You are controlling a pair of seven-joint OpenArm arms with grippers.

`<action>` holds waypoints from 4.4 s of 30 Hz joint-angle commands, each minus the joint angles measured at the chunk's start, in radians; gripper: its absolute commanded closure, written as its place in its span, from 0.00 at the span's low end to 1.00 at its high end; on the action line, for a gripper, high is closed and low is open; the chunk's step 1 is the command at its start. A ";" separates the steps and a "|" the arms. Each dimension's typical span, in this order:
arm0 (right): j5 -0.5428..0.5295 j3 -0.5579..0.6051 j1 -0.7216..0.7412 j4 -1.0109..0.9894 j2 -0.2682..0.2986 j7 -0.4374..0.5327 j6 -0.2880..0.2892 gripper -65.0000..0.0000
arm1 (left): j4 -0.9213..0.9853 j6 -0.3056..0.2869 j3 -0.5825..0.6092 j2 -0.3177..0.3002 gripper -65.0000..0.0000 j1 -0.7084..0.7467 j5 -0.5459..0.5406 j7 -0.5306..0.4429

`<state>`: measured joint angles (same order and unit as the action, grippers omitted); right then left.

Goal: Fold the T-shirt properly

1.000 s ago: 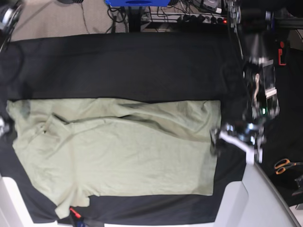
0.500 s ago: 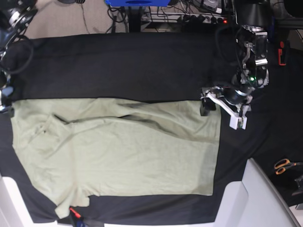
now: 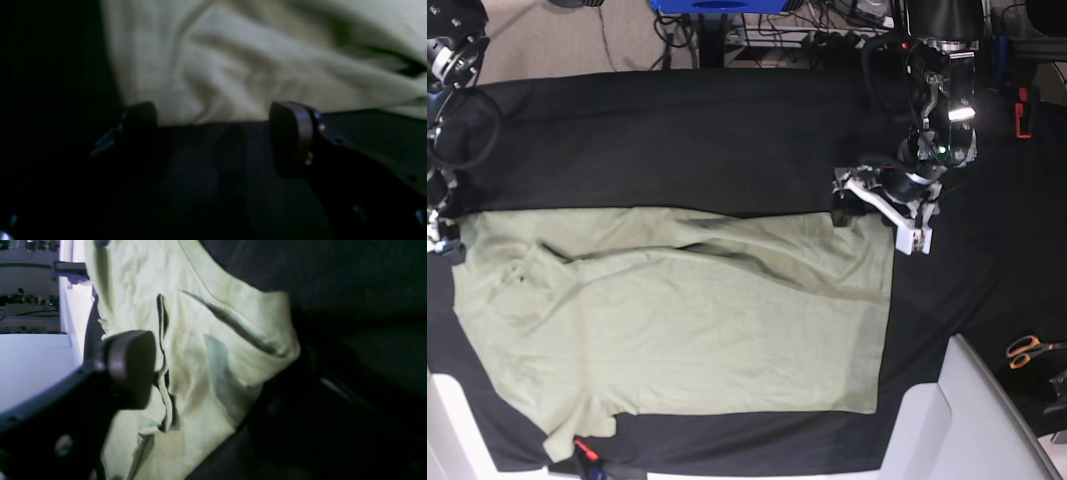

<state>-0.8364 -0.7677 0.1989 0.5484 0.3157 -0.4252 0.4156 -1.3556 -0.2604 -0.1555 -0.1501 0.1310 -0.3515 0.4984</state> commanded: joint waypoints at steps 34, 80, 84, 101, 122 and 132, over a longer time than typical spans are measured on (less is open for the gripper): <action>0.035 0.007 -0.002 -0.006 -0.003 -0.054 -0.027 1.00 | 0.058 0.063 -0.218 0.027 0.05 0.042 -0.281 -0.024; 0.035 0.007 -0.037 0.109 -0.002 -0.111 -0.024 1.00 | 0.176 0.066 -0.106 0.039 1.00 -0.093 -0.281 -0.125; 0.035 0.000 -0.075 0.240 -0.025 -0.189 -0.030 1.00 | 0.095 0.066 -0.102 0.027 1.00 -0.026 -0.286 -0.125; 0.033 -0.003 -0.192 0.453 -0.040 -0.258 -0.036 1.00 | -0.103 0.066 -0.109 -0.035 1.00 0.174 -0.288 -0.125; 0.030 -0.003 -0.309 0.456 -0.065 -0.260 -0.034 1.00 | -0.147 0.066 -0.109 -0.070 1.00 0.302 -0.288 -0.125; 0.029 -0.006 -0.398 0.648 -0.072 -0.306 -0.037 1.00 | -0.195 0.066 -0.109 -0.070 1.00 0.385 -0.286 -0.125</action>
<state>-0.7994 -0.7658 -0.1959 1.1801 0.2237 -0.7444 0.3748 -1.5326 -0.1947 -0.2581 -0.2077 0.5076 -0.6342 0.3935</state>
